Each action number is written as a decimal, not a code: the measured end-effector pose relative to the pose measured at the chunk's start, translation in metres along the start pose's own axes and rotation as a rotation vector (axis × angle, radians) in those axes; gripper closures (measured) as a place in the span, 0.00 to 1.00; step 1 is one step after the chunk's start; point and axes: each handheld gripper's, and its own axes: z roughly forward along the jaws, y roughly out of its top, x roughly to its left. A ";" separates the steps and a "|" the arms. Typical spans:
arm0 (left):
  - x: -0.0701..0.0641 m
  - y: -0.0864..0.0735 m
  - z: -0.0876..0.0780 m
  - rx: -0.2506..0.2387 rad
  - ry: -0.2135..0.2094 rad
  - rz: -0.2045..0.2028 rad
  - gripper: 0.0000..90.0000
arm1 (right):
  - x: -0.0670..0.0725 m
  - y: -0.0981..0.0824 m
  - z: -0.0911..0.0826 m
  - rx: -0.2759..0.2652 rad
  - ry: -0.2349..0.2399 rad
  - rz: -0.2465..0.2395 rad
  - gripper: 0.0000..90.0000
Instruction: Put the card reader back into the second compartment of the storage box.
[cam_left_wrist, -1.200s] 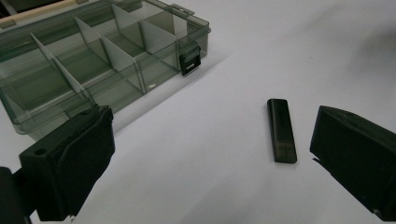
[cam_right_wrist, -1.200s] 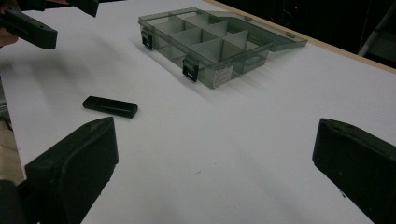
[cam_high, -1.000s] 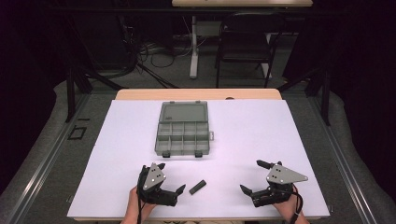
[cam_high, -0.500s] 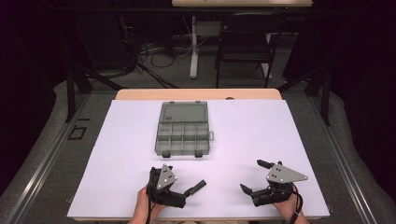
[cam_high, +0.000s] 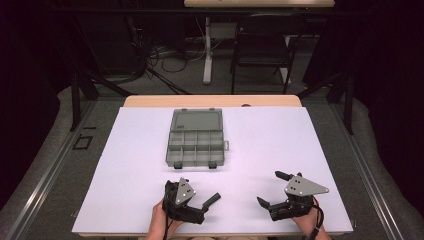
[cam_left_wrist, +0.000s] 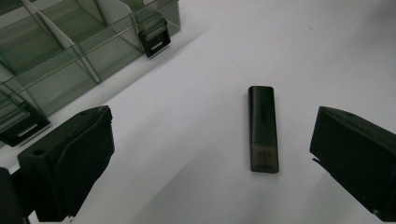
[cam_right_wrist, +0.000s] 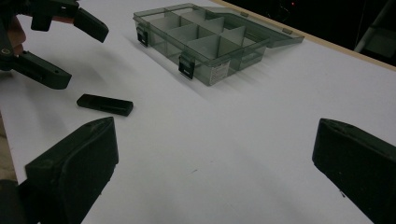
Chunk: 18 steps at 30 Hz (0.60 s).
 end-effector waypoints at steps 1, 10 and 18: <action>0.000 0.000 0.000 0.001 0.003 -0.005 0.00 | 0.000 0.000 0.000 0.000 0.000 0.000 0.00; -0.004 0.000 0.004 0.021 0.015 0.002 0.00 | 0.000 0.000 0.002 0.005 -0.003 -0.009 0.00; -0.013 0.000 0.010 0.036 0.023 0.013 0.04 | 0.001 0.000 0.002 0.014 -0.002 -0.014 0.00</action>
